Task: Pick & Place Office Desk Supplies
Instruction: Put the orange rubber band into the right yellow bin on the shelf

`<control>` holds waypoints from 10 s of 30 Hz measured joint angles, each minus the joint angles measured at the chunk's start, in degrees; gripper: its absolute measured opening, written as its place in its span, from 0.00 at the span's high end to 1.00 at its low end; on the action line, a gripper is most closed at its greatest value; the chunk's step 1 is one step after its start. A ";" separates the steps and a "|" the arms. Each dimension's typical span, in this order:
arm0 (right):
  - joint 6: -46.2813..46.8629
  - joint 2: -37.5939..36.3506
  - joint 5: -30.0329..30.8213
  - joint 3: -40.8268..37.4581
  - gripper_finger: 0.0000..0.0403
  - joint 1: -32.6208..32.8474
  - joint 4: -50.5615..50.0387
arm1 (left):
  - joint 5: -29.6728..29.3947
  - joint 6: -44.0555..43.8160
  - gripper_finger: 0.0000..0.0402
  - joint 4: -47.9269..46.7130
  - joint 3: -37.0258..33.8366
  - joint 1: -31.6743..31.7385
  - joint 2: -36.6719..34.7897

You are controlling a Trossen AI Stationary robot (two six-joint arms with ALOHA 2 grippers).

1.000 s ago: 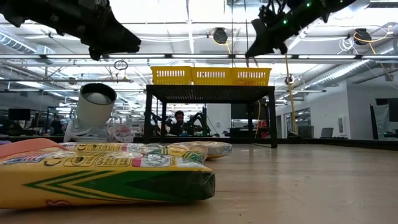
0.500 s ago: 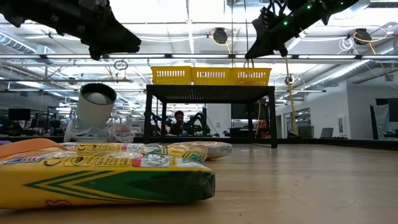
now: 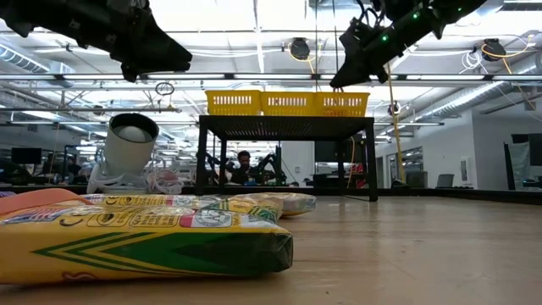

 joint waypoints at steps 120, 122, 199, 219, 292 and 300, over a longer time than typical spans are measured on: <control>-8.63 -0.56 -34.03 -14.56 0.54 25.70 37.11 | 28.70 11.75 0.69 3.23 20.81 -22.03 55.06; -8.63 -0.56 -34.03 -14.56 0.54 25.70 37.11 | 28.64 11.72 0.72 3.08 20.81 -22.01 55.06; 12.41 20.36 -19.32 -13.18 0.58 30.69 54.36 | 8.56 58.65 0.98 14.54 23.45 1.75 35.21; 8.33 20.29 -20.99 -13.18 0.99 30.67 53.71 | 7.32 43.84 0.85 15.91 23.45 1.70 35.21; 2.42 -2.39 -5.86 -3.51 0.63 -0.54 6.55 | -10.08 -0.66 0.48 -5.44 -0.83 -2.58 -10.54; 3.47 2.11 -5.98 2.21 0.45 -0.74 -6.90 | -10.01 -2.14 0.48 -4.94 -0.83 -2.58 -10.49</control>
